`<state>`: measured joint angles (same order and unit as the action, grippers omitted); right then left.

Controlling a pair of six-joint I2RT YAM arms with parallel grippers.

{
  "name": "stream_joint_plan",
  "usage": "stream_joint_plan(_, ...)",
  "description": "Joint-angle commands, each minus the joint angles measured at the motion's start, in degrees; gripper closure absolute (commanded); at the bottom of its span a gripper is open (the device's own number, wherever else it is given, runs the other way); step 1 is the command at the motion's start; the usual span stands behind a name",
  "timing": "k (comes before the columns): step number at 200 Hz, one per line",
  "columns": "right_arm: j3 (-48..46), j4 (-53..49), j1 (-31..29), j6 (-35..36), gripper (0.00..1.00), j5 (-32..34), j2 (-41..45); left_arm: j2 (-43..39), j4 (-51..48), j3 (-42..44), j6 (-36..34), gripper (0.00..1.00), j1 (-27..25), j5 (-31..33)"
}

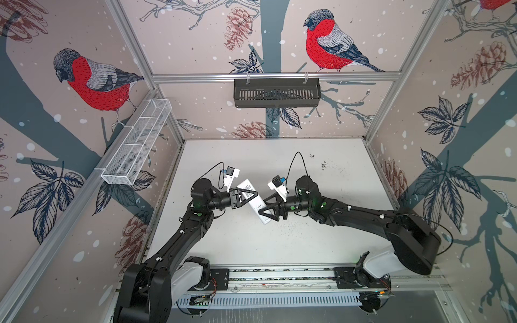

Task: Load the batteries into the remote control
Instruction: 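Press the cover shut along the remote with the right gripper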

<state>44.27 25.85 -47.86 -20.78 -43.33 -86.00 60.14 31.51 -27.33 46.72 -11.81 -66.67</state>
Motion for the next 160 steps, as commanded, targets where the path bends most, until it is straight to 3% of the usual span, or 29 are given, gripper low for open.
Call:
stream_joint_plan(1, -0.27, -5.94, 0.22, 1.56, 0.42, -3.17, -1.53, -0.63, 10.29, -0.14, 4.76, 1.00, -0.71, -6.26)
stream_joint_plan(20, 0.48, -5.21, 0.23, 0.77, 0.52, -4.94, -3.02, -1.17, 11.11, 0.09, 5.16, 1.00, -0.93, -6.19)
stream_joint_plan(78, 1.52, -2.11, 0.31, -3.65, 0.65, -5.13, -4.59, -2.06, 9.63, 0.17, 3.82, 1.00, -1.17, -5.61)
stream_joint_plan(99, 1.95, -2.13, 0.89, -5.42, 0.75, -5.20, -5.10, -1.89, 9.51, 0.07, 3.73, 1.00, -1.19, -5.62)
stream_joint_plan(128, 2.22, -1.81, 1.42, -7.04, 0.76, -5.87, -5.68, -1.83, 9.03, -0.04, 3.40, 1.00, -1.19, -5.47)
stream_joint_plan(150, 2.40, -2.35, 1.66, -7.00, 0.76, -5.42, -5.36, -1.83, 6.77, -0.60, 2.09, 0.88, -1.19, -4.96)
stream_joint_plan(160, 2.65, -3.13, 1.71, -6.73, 0.76, -4.96, -5.23, -1.95, 5.25, -0.98, 1.10, 0.72, -1.13, -4.54)
